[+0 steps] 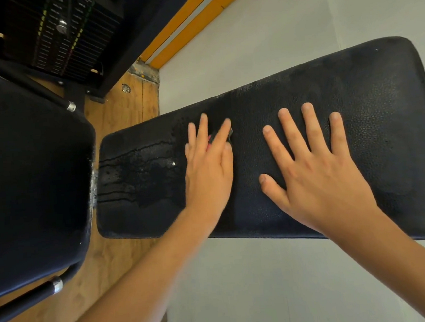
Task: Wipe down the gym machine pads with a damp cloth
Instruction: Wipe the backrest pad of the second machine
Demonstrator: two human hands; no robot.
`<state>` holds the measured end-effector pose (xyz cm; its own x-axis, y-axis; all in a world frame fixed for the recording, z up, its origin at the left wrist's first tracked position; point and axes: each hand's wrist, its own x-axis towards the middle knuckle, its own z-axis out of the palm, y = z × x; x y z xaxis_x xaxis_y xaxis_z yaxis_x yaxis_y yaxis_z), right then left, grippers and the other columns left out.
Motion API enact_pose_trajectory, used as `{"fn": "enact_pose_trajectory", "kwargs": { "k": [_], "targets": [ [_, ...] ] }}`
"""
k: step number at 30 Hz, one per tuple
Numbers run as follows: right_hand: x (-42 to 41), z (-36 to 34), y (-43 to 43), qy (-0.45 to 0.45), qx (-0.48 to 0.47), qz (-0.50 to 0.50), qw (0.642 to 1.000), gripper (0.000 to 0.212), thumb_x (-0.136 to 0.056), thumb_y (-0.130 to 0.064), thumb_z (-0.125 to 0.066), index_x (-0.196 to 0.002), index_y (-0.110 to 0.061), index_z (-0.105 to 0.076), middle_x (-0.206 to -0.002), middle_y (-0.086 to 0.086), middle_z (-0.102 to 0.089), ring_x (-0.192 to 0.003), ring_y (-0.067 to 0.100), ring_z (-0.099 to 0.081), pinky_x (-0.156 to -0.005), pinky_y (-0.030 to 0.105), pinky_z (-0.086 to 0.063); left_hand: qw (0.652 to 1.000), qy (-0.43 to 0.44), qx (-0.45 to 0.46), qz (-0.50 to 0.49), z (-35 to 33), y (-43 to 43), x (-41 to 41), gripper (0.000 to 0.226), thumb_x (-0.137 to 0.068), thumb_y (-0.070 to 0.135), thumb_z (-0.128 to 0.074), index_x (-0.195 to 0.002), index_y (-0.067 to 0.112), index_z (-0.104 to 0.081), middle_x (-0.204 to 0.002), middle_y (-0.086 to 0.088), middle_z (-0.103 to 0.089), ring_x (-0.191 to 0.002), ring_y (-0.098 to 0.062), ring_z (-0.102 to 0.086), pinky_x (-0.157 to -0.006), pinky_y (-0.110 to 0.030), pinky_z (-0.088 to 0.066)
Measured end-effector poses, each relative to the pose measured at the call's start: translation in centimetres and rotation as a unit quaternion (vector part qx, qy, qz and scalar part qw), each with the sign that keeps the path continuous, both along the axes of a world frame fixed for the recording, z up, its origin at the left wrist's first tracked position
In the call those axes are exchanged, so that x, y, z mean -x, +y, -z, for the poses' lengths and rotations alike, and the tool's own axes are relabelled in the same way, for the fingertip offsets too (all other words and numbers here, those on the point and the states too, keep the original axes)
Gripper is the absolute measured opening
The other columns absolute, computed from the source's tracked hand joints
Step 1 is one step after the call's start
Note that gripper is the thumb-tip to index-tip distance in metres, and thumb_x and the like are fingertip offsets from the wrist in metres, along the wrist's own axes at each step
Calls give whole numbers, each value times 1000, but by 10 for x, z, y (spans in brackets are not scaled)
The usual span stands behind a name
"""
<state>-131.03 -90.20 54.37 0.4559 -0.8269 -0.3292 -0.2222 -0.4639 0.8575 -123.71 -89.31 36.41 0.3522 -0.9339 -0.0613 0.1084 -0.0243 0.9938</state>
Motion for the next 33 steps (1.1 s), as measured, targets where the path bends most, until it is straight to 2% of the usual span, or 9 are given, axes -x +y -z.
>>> {"fn": "enact_pose_trajectory", "kwargs": {
  "k": [3, 9, 13, 21, 25, 28, 33],
  "targets": [
    [0, 0, 0, 0, -1, 2, 1000, 79, -100, -61, -20, -163, -13, -22, -169, 21, -12, -156, 46, -3, -121, 68, -5, 1000, -6, -20, -6, -7, -41, -15, 46, -111, 27, -35, -157, 33, -38, -171, -1, -13, -158, -23, 2, -127, -55, -12],
    [-2, 0, 0, -1, -1, 4, 1000, 79, -100, -61, -20, -163, -13, -23, -169, 21, -13, -155, 46, -4, -121, 68, -6, 1000, -10, -18, 1, -7, -74, -29, 46, -112, 29, -32, -158, 32, -36, -171, 0, -14, -158, -22, 1, -124, -52, -13],
    [-2, 0, 3, 0, -1, 12, 1000, 79, -100, -61, -20, -163, -13, -22, -169, 21, -13, -156, 46, -3, -122, 67, -6, 1000, 5, -21, -1, -3, -52, -20, 47, -111, 31, -32, -158, 35, -35, -171, 5, -12, -158, -16, 1, -123, -51, -15],
    [-4, -2, 3, 2, -6, 20, 1000, 80, -100, -62, -19, -163, -13, -19, -170, 21, -9, -156, 45, 0, -122, 67, -5, 999, 4, -35, 0, 8, 26, 12, 47, -111, 34, -34, -158, 36, -33, -171, 12, -9, -157, -7, 6, -124, -42, -7],
    [-5, -1, 1, 3, -9, 21, 1000, 80, -100, -62, -18, -163, -13, -18, -170, 21, -9, -156, 45, 0, -122, 67, -5, 999, 12, -37, -19, 7, 4, 3, 46, -111, 29, -34, -157, 32, -37, -171, 5, -13, -158, -14, 4, -126, -44, -1],
    [-5, -1, 1, 4, -8, 20, 1000, 80, -100, -62, -18, -163, -13, -18, -170, 21, -9, -156, 46, 0, -122, 67, -5, 999, -4, -41, -20, 8, -28, -12, 46, -111, 29, -33, -157, 30, -38, -171, 0, -15, -158, -21, 1, -126, -48, -3],
    [-5, -1, 1, -4, -14, 20, 1000, 80, -100, -62, -18, -164, -14, -18, -170, 21, -8, -156, 45, 1, -122, 66, -4, 999, -9, -48, -9, 4, -82, -35, 46, -111, 32, -30, -156, 31, -39, -170, 0, -17, -158, -23, 0, -125, -52, -8]
  ]
}}
